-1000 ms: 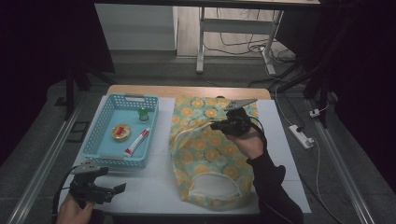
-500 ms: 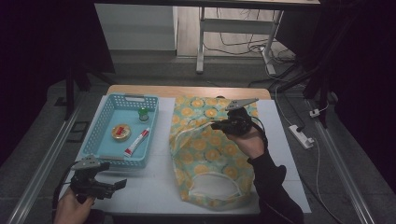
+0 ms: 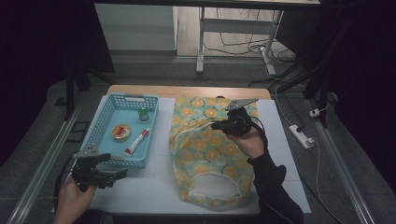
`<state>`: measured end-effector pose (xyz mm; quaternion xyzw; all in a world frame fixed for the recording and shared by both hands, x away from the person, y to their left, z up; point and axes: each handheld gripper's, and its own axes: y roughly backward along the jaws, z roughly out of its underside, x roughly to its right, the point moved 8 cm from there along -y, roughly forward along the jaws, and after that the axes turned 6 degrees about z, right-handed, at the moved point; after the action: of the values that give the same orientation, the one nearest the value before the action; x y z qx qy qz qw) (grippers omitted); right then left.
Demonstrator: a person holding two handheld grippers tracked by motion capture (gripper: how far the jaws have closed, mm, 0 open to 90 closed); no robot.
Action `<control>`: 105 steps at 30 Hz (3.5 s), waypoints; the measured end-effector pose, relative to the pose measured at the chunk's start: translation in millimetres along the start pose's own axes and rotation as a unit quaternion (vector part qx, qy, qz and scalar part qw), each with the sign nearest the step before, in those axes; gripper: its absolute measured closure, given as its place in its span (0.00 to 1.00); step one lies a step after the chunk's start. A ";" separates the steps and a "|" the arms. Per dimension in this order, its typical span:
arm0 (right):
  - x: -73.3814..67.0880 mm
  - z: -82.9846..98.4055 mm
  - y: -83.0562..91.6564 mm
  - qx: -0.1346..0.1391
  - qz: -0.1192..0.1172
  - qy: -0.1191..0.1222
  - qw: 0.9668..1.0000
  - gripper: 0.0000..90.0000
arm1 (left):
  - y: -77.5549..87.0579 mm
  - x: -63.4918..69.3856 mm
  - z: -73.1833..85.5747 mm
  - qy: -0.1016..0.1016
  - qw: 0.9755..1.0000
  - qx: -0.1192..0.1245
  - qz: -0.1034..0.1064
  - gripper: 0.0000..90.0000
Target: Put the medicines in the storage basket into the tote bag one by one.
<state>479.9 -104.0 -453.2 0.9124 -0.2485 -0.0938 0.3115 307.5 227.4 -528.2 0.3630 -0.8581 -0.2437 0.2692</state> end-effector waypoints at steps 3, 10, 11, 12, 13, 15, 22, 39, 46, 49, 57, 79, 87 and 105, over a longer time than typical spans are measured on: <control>-0.2 -0.5 0.4 0.002 0.000 0.001 1.000 1.00 | -0.6 -1.3 -4.1 0.001 1.000 0.002 0.000 0.00; -0.3 -0.1 -0.1 0.000 0.000 0.002 1.000 1.00 | -4.1 -11.6 -14.9 0.008 1.000 0.004 -0.013 0.00; -0.2 0.1 -0.2 0.000 0.000 0.001 1.000 1.00 | -5.4 -13.4 -16.2 0.008 1.000 0.003 -0.013 0.00; -0.1 0.2 -0.3 0.000 0.000 0.001 1.000 1.00 | -7.1 -15.7 -17.5 0.009 1.000 0.001 -0.019 0.00; 0.1 0.3 -0.4 0.000 0.000 0.001 1.000 1.00 | -8.3 -17.5 -18.2 0.007 1.000 -0.002 -0.025 0.01; 0.2 0.4 -0.4 0.000 0.000 0.000 1.000 1.00 | -11.5 -22.3 -21.3 0.005 0.999 -0.006 -0.031 0.01; 1.4 0.4 -0.6 0.001 0.001 -0.002 1.000 1.00 | -17.7 -35.4 -32.2 0.012 0.999 -0.015 -0.036 0.01; 2.6 0.3 -0.3 0.003 0.001 -0.005 1.000 1.00 | -33.0 -67.7 -62.9 0.020 0.999 -0.028 -0.043 0.00; 2.8 0.2 -0.4 0.003 0.001 -0.004 1.000 1.00 | -41.4 -81.6 -74.3 0.023 0.998 -0.036 -0.046 0.00; 2.8 0.2 -0.5 0.003 0.001 -0.005 1.000 1.00 | -44.5 -88.3 -77.7 0.027 0.998 -0.041 -0.051 0.00; 2.6 0.2 -1.1 0.003 0.001 -0.003 1.000 1.00 | -57.5 -110.5 -82.9 0.031 0.995 -0.061 -0.069 0.00; 2.3 1.1 -1.7 0.000 -0.002 0.001 1.000 1.00 | -94.8 -156.4 -67.5 0.076 0.981 -0.157 -0.084 0.00; 2.6 1.8 -2.1 -0.002 -0.002 0.001 1.000 1.00 | -101.4 -159.6 -58.2 0.064 0.969 -0.211 -0.108 0.00; 5.6 2.6 -1.1 0.000 0.000 0.000 1.000 1.00 | -97.9 -158.0 -54.7 0.089 0.962 -0.228 -0.123 0.22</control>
<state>484.4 -107.4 -456.1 0.9123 -0.2490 -0.0938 0.3112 484.0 273.8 -593.0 0.4146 -0.7014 -0.4308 0.3879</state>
